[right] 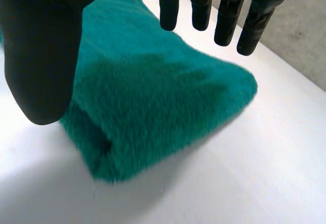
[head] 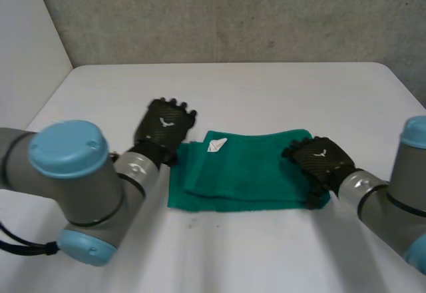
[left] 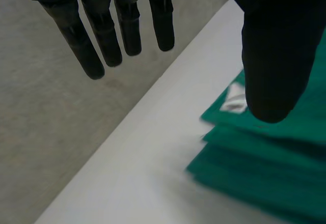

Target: Fold the towel.

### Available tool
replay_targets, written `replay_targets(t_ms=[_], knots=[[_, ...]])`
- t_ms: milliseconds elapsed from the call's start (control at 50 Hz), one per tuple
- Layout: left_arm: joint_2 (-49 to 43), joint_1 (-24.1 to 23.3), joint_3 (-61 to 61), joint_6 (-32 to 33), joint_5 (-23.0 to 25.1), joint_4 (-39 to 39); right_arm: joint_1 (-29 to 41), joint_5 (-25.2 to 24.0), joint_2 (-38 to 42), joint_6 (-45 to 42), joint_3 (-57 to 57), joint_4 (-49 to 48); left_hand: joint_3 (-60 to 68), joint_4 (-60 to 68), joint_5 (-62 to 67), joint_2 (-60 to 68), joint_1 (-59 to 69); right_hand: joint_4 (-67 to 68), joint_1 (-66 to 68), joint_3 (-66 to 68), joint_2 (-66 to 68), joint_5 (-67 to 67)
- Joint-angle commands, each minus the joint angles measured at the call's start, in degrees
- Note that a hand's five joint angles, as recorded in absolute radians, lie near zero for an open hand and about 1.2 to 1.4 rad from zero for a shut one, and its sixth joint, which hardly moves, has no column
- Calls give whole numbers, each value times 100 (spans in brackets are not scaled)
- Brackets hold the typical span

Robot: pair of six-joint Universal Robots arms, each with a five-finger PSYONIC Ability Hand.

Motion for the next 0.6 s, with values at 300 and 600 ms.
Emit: replay_targets(t_ms=[300,600], knots=[[-815,-362,433,-316,-2,-830,-215,-42,-241,606,526,-200,1042,1024,1004,1039,1010,-330,-166,-204,-263,-361],[-737,-353,197,-273,-204,-847,-198,11,-197,729,710,-560,5499,5481,5461,5496,5467,653,818,779,720,622]])
